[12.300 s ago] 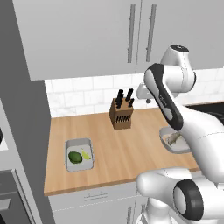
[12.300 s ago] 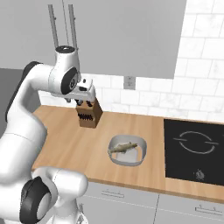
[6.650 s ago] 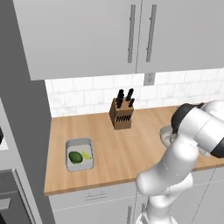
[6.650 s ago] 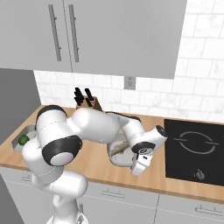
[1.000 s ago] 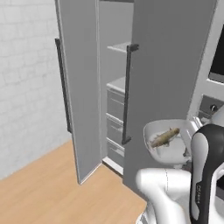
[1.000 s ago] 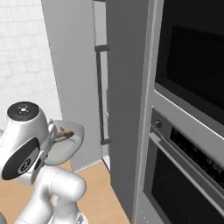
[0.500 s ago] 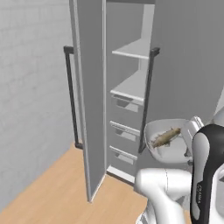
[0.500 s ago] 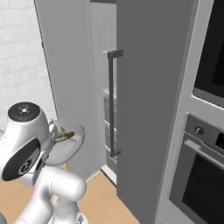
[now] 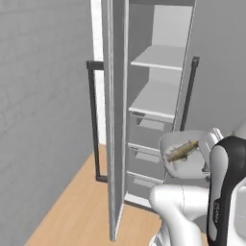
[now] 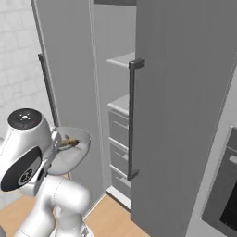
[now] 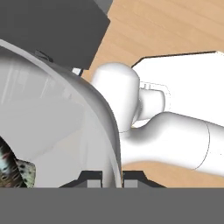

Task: Take the meat container that has the fish and place it on the second highest rack of the freezer. Then take the vegetable container that has the lemon wedge and avocado and place it on the highest rack of the freezer.

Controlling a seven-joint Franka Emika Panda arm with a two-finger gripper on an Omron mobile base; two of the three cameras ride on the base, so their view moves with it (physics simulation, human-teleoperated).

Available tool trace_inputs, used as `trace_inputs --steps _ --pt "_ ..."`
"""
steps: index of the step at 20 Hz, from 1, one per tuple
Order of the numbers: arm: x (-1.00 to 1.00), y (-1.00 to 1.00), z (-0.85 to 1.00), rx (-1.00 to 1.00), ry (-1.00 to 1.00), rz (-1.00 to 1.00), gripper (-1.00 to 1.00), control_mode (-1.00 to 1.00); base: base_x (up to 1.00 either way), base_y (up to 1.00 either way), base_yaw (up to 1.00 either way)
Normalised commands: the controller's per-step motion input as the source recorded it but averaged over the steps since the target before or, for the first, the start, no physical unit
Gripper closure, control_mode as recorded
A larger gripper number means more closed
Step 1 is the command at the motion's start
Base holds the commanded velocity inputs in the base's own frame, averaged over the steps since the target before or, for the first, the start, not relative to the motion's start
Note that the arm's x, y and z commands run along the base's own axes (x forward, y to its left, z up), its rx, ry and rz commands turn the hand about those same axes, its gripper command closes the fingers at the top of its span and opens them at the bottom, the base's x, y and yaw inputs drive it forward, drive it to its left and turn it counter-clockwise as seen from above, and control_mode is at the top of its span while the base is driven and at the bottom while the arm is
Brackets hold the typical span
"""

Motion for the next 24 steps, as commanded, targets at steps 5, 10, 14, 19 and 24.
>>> trace_inputs --steps 5,10,14,19,24 --pt "0.00 0.00 0.00 0.00 0.00 0.00 1.00 1.00 0.38 0.14 -0.33" --pt "0.00 0.00 0.00 0.00 0.00 0.00 1.00 1.00 0.34 0.00 -0.08" --pt "0.00 0.00 0.00 0.00 0.00 0.00 1.00 1.00 0.41 0.12 0.00" --pt "0.00 0.00 0.00 0.00 0.00 0.00 1.00 1.00 0.56 0.03 0.00" --pt "0.00 0.00 0.00 0.00 0.00 0.00 1.00 1.00 0.59 0.01 0.00"
